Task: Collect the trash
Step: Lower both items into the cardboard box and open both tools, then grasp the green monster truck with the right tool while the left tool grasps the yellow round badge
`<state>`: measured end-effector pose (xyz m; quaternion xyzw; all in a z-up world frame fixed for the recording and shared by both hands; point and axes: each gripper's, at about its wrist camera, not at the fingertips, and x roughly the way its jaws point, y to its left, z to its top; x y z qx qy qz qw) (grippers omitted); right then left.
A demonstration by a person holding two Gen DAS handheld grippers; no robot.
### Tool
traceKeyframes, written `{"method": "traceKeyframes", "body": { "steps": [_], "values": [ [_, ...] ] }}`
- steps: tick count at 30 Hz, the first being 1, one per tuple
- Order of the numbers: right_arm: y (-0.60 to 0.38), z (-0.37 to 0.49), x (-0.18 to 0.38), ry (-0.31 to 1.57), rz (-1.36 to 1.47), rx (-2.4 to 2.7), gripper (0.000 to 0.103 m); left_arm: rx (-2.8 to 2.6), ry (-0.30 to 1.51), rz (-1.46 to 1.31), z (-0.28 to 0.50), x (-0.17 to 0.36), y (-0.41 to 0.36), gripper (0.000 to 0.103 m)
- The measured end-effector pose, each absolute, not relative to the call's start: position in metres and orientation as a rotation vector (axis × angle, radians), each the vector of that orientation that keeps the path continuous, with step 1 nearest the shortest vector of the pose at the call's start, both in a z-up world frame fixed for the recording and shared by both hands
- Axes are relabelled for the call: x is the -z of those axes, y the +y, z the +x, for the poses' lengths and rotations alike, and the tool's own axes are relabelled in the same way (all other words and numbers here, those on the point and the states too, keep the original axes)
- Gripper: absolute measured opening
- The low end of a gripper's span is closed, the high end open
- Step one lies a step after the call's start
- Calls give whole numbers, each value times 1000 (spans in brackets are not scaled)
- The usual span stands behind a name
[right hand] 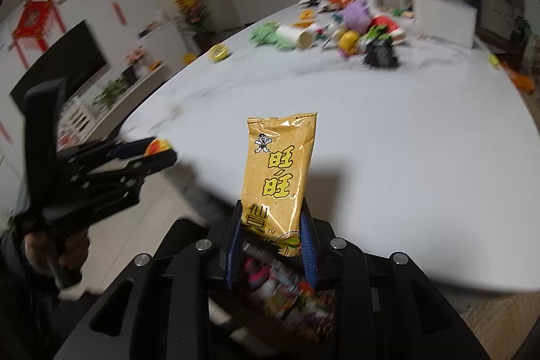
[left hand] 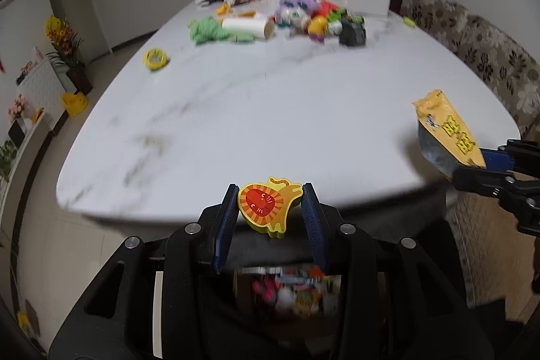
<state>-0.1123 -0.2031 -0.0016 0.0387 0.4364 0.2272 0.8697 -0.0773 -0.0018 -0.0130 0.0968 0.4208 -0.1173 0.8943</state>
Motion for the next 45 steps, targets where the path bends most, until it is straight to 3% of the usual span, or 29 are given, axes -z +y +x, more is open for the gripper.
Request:
{"method": "traceKeyframes", "body": {
  "steps": [7, 8, 9, 10, 15, 17, 23, 26, 29, 33, 43, 45],
  "values": [
    [-190, -162, 45, 1094, 21, -626, 32, 290, 1030, 255, -111, 56, -2, 40],
    [-188, -162, 56, 1125, 22, -633, 33, 279, 1070, 272, -110, 70, -4, 52],
    [-185, -160, 66, 1149, 19, -629, 44, 269, 1097, 276, -110, 80, -6, 61],
    [-182, -159, 77, 1166, 3, -607, 63, 268, 1118, 274, -109, 89, -6, 70],
    [-176, -157, 97, 1181, -46, -564, 62, 253, 1163, 289, -112, 106, -5, 71],
    [-179, -158, 88, 1154, -41, -566, 62, 244, 1146, 291, -113, 102, -4, 81],
    [-208, -141, 25, 970, 12, -530, 62, 257, 1072, 267, -112, 73, 2, 82],
    [-224, -111, 0, 893, 0, -451, 70, 262, 1009, 214, -100, 46, 14, 86],
    [-238, -60, -16, 820, 1, -364, 70, 250, 971, 139, -83, 31, 25, 87],
    [-246, 27, -27, 750, 25, -222, 79, 209, 944, 55, -57, 19, 38, 88],
    [-241, 194, 17, 948, 9, -128, 79, 181, 968, -7, -17, 23, 41, 88],
    [-237, 211, 31, 998, -33, -114, 70, 172, 965, -6, -5, 24, 43, 88]
  ]
}}
